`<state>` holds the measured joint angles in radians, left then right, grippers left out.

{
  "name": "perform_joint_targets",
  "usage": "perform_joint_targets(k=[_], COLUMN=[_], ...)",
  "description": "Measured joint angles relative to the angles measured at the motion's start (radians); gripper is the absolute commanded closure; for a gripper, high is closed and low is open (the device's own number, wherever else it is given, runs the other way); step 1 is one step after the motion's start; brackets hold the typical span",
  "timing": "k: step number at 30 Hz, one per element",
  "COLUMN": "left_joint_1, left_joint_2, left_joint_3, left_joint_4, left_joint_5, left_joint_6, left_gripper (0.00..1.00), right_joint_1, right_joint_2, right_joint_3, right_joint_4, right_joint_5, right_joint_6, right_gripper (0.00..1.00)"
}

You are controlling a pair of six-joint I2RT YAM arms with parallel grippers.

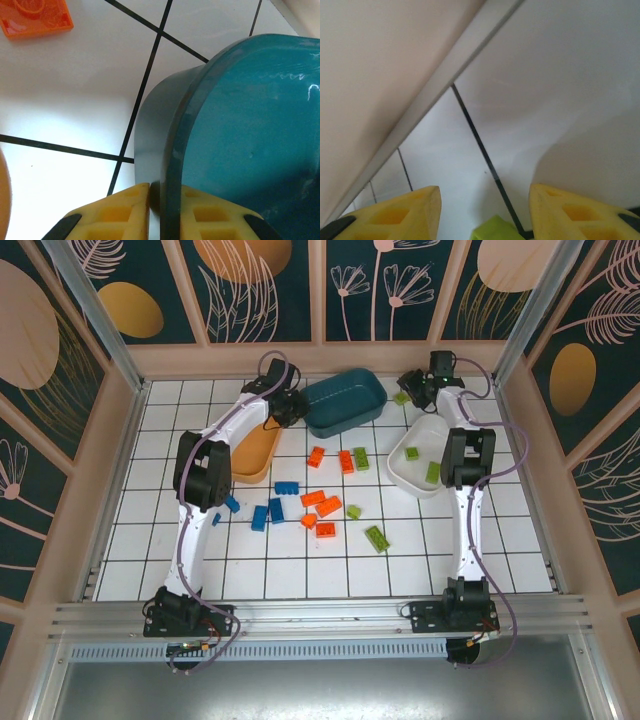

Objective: Sort the legos into containers by color

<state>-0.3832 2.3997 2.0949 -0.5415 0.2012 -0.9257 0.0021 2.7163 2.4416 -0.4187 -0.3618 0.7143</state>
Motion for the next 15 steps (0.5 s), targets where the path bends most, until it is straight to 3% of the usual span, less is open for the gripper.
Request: perform_joint_targets(k=[5,15], left_joint_1=[0.001,0.015], left_joint_2=[-0.003,-0.009], left_joint_3=[0.004,0.076], left_joint_4=[-0.014,-0.021], left_joint_5=[0.0,0.004], left_joint_6=[0.0,0.0], left_gripper=[0.83,0.84], right_joint_1=[-0.006,-0.016], right_joint_2=[0.01,0.036], right_joint_3=[0.021,0.047], right_joint_4=[-0.005,0.015], right_joint_5=[-0.011,-0.044], right_joint_6=[0.015,0.054], right_gripper=[0.47,0.53])
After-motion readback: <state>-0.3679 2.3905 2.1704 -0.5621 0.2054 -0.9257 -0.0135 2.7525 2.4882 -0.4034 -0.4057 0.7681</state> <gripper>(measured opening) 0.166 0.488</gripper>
